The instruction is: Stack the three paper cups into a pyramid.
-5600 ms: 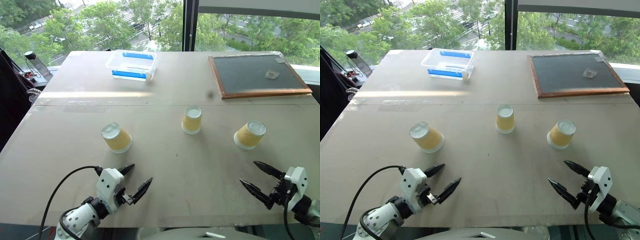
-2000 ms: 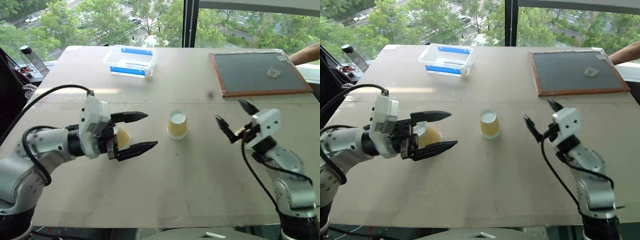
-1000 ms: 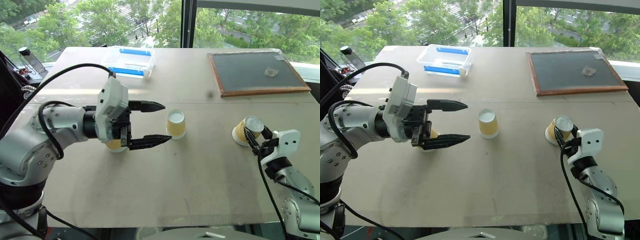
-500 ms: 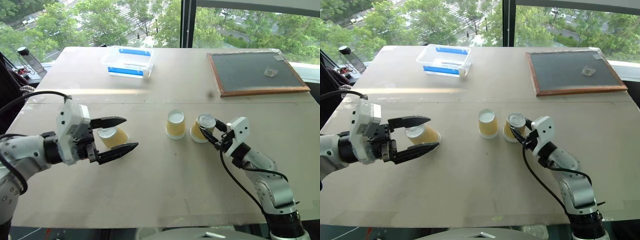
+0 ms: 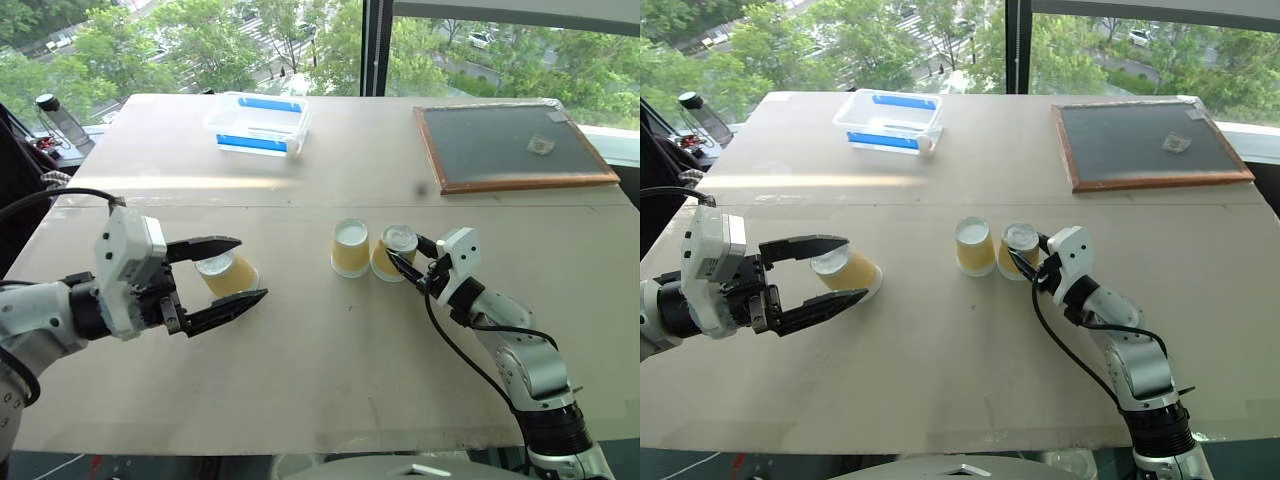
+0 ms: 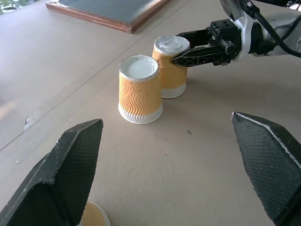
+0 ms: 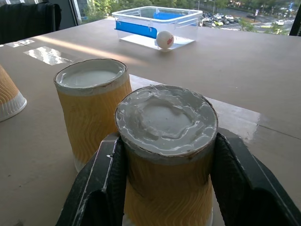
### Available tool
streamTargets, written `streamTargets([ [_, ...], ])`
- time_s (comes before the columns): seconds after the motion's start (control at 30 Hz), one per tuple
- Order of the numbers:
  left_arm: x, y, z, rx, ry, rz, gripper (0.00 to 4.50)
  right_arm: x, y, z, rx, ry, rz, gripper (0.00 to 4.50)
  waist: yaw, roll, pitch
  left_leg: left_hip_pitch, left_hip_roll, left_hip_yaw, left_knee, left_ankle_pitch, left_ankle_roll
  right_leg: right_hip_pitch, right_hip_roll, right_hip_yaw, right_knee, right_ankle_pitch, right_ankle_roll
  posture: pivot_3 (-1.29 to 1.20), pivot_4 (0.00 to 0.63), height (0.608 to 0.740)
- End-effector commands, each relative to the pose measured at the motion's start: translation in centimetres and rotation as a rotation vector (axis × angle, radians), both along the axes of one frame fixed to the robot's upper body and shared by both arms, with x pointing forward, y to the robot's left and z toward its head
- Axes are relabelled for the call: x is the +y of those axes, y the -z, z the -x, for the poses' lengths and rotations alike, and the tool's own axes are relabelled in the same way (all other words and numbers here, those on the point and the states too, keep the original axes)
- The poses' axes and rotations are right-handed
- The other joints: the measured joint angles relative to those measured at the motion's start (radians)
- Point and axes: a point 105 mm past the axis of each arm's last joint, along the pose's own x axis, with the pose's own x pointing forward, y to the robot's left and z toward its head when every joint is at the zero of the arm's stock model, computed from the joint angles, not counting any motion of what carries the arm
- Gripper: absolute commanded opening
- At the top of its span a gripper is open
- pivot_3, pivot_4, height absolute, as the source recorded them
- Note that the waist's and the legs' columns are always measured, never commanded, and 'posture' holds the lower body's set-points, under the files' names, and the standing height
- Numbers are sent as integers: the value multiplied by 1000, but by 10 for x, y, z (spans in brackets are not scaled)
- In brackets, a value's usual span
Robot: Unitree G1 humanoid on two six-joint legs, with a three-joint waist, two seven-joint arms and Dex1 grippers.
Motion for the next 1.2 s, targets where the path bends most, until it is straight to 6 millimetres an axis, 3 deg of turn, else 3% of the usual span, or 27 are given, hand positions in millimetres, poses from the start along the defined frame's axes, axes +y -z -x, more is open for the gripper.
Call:
streamTargets([
  [0.03, -2, -6, 1, -41, 10, -4, 4500, 0, -8, -1, -38, 2, -6, 1745, 0, 0, 0, 0, 0, 0, 0, 0, 0, 0, 0, 0, 0, 0, 0, 0, 150, 740],
  [0.5, -2, -5, 1, -38, 13, -5, 4500, 0, -7, -2, -40, 7, -7, 1745, 0, 0, 0, 0, 0, 0, 0, 0, 0, 0, 0, 0, 0, 0, 0, 0, 150, 740],
  [0.53, -2, -5, 1, -37, 13, -5, 4500, 0, -6, -2, -38, 7, -7, 2772, 0, 0, 0, 0, 0, 0, 0, 0, 0, 0, 0, 0, 0, 0, 0, 0, 150, 740],
  [0.57, -2, -5, 1, -37, 13, -4, 4500, 0, -7, -2, -41, 7, -6, 3016, 0, 0, 0, 0, 0, 0, 0, 0, 0, 0, 0, 0, 1, 0, 0, 0, 150, 740],
  [0.67, -3, -4, 1, -39, 14, -3, 4500, -1, -8, -3, -47, 13, -6, 4470, 0, 0, 0, 0, 0, 0, 0, 0, 0, 0, 0, 0, 0, 0, 0, 0, 150, 740],
  [0.9, -3, -4, 3, -60, 3, 21, 4500, -12, -12, 2, -93, 12, 31, 4470, 0, 0, 0, 0, 0, 0, 0, 0, 0, 0, 0, 0, 0, 0, 0, 0, 150, 740],
  [1.07, 7, -8, 2, -160, -76, 99, 4500, -27, -9, 25, -54, -58, 66, 4470, 4, 1, 0, -1, 0, 0, 0, 0, 0, 0, -1, 0, 0, 2, 3, 0, 150, 740],
  [1.2, 24, 10, 1, -201, -219, 127, 4500, -43, -2, 47, 10, -144, 87, 4470, 2, -1, 0, 0, 0, 0, 0, 0, 0, 1, -2, 1, -1, 1, 2, 0, 150, 740],
])
